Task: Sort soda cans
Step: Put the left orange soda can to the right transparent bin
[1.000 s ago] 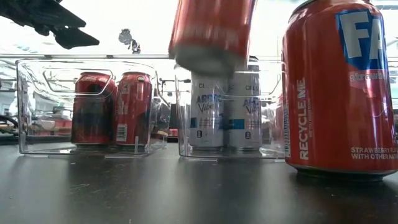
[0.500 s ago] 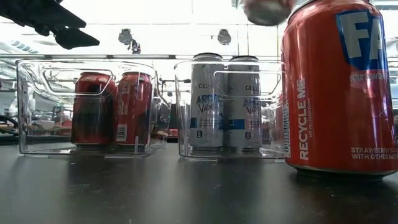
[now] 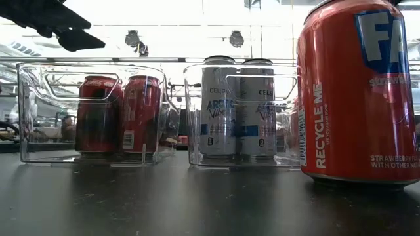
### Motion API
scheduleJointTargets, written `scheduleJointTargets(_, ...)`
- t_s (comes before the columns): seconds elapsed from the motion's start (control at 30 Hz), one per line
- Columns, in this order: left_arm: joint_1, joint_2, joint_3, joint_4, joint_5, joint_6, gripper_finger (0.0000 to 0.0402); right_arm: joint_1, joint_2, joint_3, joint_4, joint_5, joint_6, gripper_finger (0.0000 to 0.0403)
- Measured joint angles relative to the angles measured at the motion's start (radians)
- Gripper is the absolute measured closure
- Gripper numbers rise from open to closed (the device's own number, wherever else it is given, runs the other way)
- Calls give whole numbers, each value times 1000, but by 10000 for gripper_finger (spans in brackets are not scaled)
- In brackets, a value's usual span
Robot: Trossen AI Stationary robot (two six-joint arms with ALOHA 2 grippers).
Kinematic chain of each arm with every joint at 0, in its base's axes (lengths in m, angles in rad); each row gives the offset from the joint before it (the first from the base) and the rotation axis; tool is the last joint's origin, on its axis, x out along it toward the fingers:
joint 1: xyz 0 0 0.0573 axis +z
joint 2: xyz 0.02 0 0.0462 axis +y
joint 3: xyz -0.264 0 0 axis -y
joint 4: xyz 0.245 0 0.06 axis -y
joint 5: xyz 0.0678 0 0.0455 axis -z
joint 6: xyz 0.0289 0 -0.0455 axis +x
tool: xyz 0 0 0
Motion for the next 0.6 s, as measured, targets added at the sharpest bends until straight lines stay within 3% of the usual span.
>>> scheduleJointTargets(0.17,0,0,0,0,0,0,10,-28,-81,-165,12,-81,51,108)
scheduleJointTargets(0.4,0,0,0,0,0,0,10,-53,-177,-368,93,-85,153,108)
scheduleJointTargets(0.6,0,0,0,0,0,0,10,-102,-217,-502,235,-86,139,108)
